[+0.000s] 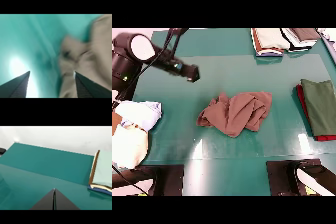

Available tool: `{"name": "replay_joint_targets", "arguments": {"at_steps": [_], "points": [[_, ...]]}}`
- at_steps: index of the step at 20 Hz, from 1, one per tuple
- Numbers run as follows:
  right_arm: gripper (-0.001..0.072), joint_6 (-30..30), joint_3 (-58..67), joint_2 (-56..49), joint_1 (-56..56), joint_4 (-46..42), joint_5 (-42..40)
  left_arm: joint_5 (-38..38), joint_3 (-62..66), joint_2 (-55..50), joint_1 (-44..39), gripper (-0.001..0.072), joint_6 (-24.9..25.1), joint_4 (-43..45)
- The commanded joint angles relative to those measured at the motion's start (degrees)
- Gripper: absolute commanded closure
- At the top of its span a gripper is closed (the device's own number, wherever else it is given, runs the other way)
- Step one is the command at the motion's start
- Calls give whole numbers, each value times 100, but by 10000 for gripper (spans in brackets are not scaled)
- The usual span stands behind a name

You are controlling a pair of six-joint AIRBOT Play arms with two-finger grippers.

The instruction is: Fold the shirts.

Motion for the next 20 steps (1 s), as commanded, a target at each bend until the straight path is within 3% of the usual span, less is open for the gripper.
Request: {"name": "replay_joint_targets", "arguments": {"at_steps": [1,6,14,19,20], "points": [[697,2,-90,-35,0,15,-85,-181,-1235,-15,835,69,15,-927],[696,2,-90,-278,2,17,79,140,-2728,90,828,69,828,-1768],[696,2,-92,-391,2,20,142,741,-3676,162,782,69,1268,-2463],[697,2,-92,-391,0,20,304,1633,-3773,157,131,70,1169,-2120],[697,2,-92,-391,0,17,385,1764,-3770,160,109,201,960,-2024]]}}
